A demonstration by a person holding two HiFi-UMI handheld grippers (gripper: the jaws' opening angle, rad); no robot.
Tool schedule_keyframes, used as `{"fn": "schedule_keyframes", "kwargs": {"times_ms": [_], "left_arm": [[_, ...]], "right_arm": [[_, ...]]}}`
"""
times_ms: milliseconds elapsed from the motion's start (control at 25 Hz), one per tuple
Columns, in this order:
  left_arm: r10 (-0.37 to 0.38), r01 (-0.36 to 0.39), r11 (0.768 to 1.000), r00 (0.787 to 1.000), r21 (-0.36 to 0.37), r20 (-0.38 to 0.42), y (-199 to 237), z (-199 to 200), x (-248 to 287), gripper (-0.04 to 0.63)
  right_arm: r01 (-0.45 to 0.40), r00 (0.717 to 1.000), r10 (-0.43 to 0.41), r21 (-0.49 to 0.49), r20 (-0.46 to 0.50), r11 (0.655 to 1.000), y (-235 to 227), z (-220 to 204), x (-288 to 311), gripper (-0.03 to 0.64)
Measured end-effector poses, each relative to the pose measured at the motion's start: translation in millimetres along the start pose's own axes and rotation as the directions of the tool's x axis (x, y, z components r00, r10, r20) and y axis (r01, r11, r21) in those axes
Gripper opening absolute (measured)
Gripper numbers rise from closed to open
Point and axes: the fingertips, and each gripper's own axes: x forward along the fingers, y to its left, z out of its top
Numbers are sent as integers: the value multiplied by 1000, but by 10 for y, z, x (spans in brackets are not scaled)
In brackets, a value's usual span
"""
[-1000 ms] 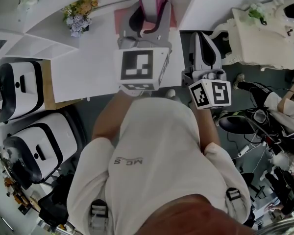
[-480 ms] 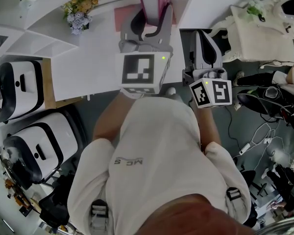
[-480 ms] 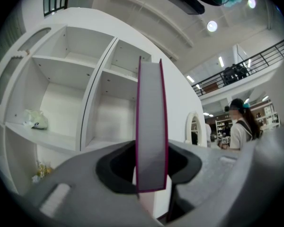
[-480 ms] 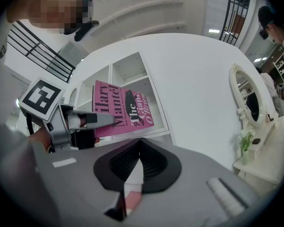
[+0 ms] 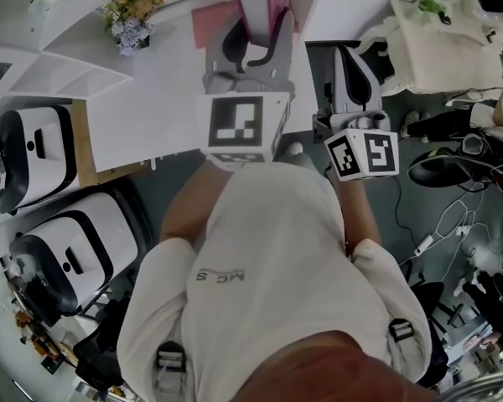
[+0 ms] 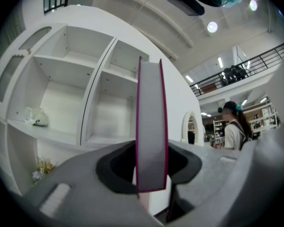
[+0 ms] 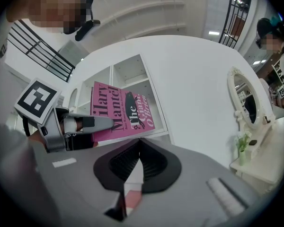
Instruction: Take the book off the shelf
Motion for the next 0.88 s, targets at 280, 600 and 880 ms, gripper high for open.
{"fn": "schedule_keyframes", "kwargs": {"times_ms": [280,600,880], "left_arm": [[-6,6,1000,1000,-8,-22,-57,-109,-61,141],[-10,9,1000,998,-21,-66,-64,-323,-80,141],[-12,9,1000,993,-28,-113,-68,-592,-106,141]], "right_arm": [[5,1000,-5,2,-7,1000,10,-30,-70,-3],[15,1000,-14,11,-14,1000,-25,-78,-56,-3],[25,999,-25,16,-23,1000,-95,-146,-59,-3]]}}
